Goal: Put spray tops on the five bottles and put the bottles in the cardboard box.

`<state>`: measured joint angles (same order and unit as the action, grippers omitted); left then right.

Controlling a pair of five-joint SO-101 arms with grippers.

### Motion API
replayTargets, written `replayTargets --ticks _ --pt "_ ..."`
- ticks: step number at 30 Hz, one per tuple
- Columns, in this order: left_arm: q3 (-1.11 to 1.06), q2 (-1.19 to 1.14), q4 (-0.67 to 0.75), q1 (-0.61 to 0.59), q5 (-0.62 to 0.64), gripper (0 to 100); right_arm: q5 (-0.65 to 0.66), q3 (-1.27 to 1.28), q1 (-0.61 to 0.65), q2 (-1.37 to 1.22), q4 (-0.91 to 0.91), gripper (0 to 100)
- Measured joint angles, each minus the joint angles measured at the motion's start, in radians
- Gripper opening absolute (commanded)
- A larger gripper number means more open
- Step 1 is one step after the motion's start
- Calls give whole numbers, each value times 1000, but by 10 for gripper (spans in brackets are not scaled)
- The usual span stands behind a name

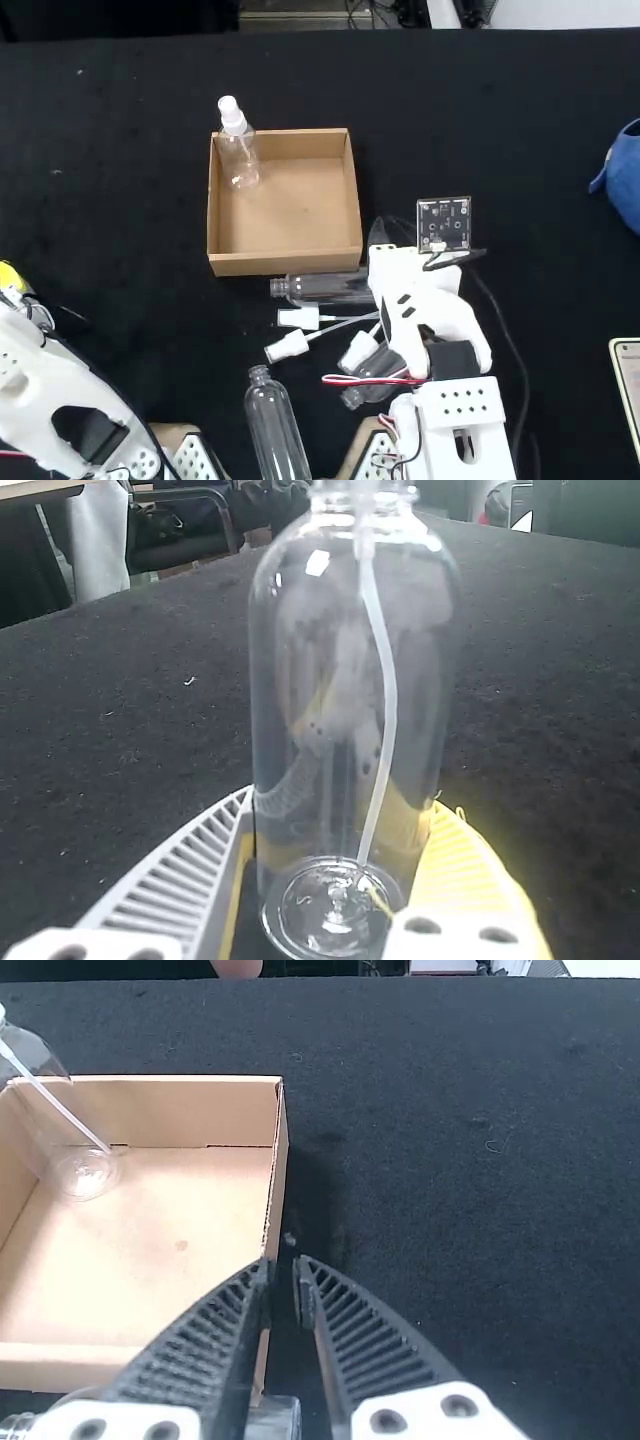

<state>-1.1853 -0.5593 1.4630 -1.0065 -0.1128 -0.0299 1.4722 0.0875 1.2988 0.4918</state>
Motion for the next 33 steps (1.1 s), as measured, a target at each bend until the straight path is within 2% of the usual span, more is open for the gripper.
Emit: replayTargets --ticks 6,11,13,29,33 --pt "0 0 0 0 0 43 0 0 0 0 0 11" --pt "0 0 0 -2 0 216 0 0 0 0 0 11" --pt "0 0 0 -3 0 253 0 0 0 0 0 11" --pt "0 0 0 -48 0 257 0 0 0 0 0 11" --pt "0 0 117 -48 0 257 0 0 0 0 0 11"
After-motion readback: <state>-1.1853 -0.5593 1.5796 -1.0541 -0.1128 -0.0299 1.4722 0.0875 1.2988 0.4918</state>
